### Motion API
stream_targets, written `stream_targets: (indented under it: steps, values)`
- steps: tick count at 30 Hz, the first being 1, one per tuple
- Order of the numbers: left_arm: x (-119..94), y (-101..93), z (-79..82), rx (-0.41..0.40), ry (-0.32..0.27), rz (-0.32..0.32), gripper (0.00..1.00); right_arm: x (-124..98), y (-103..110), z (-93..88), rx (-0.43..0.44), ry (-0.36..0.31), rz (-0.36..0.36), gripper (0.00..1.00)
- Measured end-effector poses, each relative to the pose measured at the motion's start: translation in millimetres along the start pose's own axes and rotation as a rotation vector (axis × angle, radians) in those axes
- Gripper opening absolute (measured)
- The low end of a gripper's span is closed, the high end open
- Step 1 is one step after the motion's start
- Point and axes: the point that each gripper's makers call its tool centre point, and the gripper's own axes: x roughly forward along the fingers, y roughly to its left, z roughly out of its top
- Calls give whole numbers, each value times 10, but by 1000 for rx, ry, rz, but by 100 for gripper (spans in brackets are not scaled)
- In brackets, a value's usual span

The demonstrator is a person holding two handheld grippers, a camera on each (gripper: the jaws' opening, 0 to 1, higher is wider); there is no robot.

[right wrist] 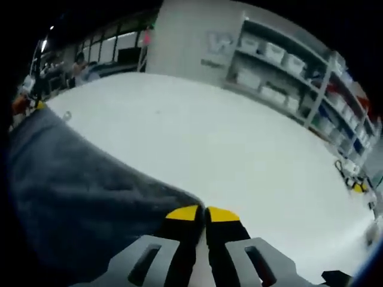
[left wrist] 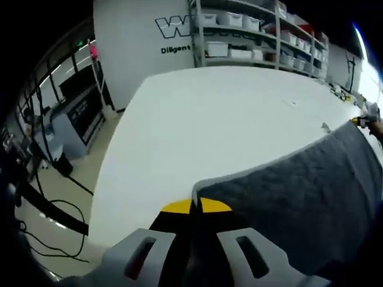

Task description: Open the folded towel by lifting each exposed corner and separating the folded layers until the towel lies flat within the target outline without major curled edges

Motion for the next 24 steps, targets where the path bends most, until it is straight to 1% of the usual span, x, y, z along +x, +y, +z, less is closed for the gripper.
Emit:
stream_targets:
  steps: [6, 7, 8, 10, 12, 13, 17, 20, 24]
  values:
    - [90, -11, 81, -4, -20, 6, 1, 131, -114, 79, -22, 17, -10, 0]
    - [101, -23, 91, -1, -23, 7, 1, 156, -132, 95, -13, 14, 0, 0]
    - [116, -26, 104, 8, -23, 11, 1, 182, -145, 109, 3, 7, 15, 0]
    - [149, -20, 136, 5, -31, 11, 1, 230, -176, 126, 97, -4, 58, 0]
    - [187, -17, 170, -9, -36, 6, 1, 280, -240, 141, 151, -12, 80, 0]
    - [210, -12, 189, -14, -38, 4, 1, 298, -283, 148, 142, -13, 78, 0]
    - [322, -8, 284, -14, -47, 2, 1, 340, -278, 189, 100, -13, 66, 0]
    - [380, -16, 349, -9, -51, 4, 1, 368, -271, 222, 63, 6, 52, 0]
    - [449, -35, 401, -20, -60, 1, 1, 422, -290, 254, 58, 19, 43, 0]
